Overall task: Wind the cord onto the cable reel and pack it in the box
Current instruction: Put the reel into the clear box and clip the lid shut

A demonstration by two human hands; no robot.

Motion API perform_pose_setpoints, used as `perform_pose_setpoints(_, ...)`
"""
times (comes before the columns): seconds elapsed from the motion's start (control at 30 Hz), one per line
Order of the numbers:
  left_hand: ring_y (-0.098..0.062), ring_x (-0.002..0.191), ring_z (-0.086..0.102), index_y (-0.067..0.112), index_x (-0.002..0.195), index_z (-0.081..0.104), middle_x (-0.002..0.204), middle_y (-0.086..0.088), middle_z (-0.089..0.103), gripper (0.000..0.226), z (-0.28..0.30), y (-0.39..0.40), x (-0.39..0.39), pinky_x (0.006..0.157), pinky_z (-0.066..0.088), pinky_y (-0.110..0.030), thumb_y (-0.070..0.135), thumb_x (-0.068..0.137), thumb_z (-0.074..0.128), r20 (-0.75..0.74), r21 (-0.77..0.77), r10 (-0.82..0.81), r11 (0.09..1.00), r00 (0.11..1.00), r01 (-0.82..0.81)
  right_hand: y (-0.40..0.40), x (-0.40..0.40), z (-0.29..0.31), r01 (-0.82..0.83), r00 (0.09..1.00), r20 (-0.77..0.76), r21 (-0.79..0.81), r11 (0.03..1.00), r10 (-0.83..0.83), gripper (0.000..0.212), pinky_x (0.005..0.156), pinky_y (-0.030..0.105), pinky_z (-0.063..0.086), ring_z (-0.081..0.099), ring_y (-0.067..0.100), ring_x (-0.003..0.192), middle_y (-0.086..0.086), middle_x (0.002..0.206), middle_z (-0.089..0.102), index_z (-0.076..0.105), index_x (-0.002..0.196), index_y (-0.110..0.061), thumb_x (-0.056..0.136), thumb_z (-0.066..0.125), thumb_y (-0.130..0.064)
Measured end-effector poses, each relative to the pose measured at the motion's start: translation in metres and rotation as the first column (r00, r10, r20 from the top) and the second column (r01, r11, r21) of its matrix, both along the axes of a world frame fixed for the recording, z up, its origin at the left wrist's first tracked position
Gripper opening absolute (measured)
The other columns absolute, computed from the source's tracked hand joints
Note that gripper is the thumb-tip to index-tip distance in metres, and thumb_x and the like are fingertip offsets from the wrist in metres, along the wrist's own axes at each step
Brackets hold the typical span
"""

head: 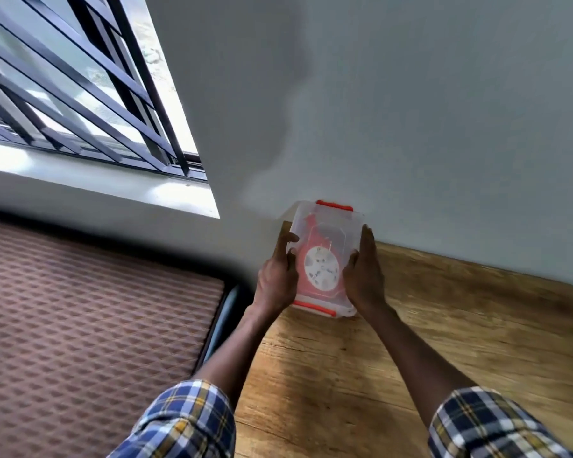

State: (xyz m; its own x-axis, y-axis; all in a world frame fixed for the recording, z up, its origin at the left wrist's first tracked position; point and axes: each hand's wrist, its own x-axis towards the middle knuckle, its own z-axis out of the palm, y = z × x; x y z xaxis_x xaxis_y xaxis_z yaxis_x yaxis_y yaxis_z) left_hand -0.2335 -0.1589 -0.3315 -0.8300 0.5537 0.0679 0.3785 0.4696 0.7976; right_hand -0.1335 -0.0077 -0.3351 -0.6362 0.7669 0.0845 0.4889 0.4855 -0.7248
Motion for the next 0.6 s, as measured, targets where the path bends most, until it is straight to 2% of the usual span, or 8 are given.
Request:
perform_pose_setpoints(0.1, -0.044, 0.082, 0.071, 0.038, 0.138, 0.038, 0.100, -0.009, 0.073, 0.029, -0.003, 0.000, 0.001, 0.064, 0.043, -0.039, 0.026, 0.112, 0.040, -0.002, 0.017, 0.003, 1.000, 1.000, -0.003, 0.000, 0.001, 0.001, 0.011, 1.000, 0.007, 0.016, 1.000, -0.011, 0.065, 0.102, 0.036, 0.041, 0.041, 0.029, 0.145, 0.002, 0.168, 0.025, 0.010, 0.163, -0.026, 0.107, 0.043, -0.023)
perform_pose_setpoints(0.27, -0.043, 0.094, 0.072, 0.033, 0.149, 0.034, 0.118, -0.014, 0.073, 0.036, 0.000, -0.002, 0.001, 0.070, 0.051, -0.043, 0.028, 0.113, 0.038, 0.042, 0.017, -0.014, 1.000, 0.999, 0.014, 0.000, 0.004, 0.013, -0.024, 0.991, 0.132, -0.007, 1.000, 0.024, 0.063, 0.111, 0.046, 0.042, 0.030, 0.027, 0.152, -0.001, 0.172, 0.010, 0.002, 0.164, -0.026, 0.110, 0.034, -0.031)
perform_pose_setpoints(0.33, -0.044, 0.104, 0.069, 0.028, 0.151, 0.036, 0.126, -0.018, 0.068, 0.037, 0.012, -0.005, 0.006, 0.077, 0.057, -0.048, 0.027, 0.114, 0.039, 0.056, 0.004, -0.052, 0.999, 0.997, 0.052, 0.007, 0.009, 0.024, -0.070, 0.978, 0.196, -0.043, 0.997, 0.077, 0.063, 0.113, 0.043, 0.039, 0.028, 0.026, 0.153, 0.000, 0.173, 0.005, 0.000, 0.164, -0.027, 0.110, 0.032, -0.034)
perform_pose_setpoints(0.4, -0.046, 0.118, 0.061, 0.021, 0.149, 0.043, 0.137, -0.022, 0.056, 0.037, 0.025, -0.007, 0.008, 0.093, 0.055, -0.056, 0.031, 0.114, 0.042, -0.043, -0.062, -0.068, 0.996, 0.997, 0.065, 0.016, 0.018, 0.037, -0.123, 0.960, 0.247, -0.067, 0.990, 0.135, 0.063, 0.115, 0.045, 0.039, 0.031, 0.028, 0.151, 0.001, 0.172, 0.003, 0.005, 0.164, -0.027, 0.110, 0.036, -0.035)
perform_pose_setpoints(0.5, -0.045, 0.138, 0.045, 0.009, 0.152, 0.047, 0.151, -0.026, 0.046, 0.049, 0.052, 0.002, 0.014, 0.110, 0.046, -0.058, 0.039, 0.113, 0.046, -0.242, -0.150, -0.073, 0.988, 0.968, 0.038, 0.030, 0.044, 0.059, -0.137, 0.961, 0.258, 0.111, 0.984, 0.104, 0.055, 0.108, 0.052, 0.045, 0.042, 0.033, 0.142, 0.005, 0.167, 0.021, 0.030, 0.157, -0.022, 0.106, 0.044, -0.035)
perform_pose_setpoints(0.6, -0.042, 0.149, 0.036, 0.010, 0.155, 0.044, 0.159, -0.023, 0.043, 0.056, 0.093, 0.025, 0.030, 0.115, 0.041, -0.057, 0.046, 0.112, 0.043, -0.365, -0.196, -0.149, 0.977, 0.919, 0.081, 0.053, 0.076, 0.092, -0.141, 0.936, 0.352, 0.334, 0.932, 0.015, 0.052, 0.106, 0.051, 0.043, 0.040, 0.032, 0.143, 0.007, 0.162, 0.033, 0.041, 0.151, -0.022, 0.102, 0.052, -0.035)
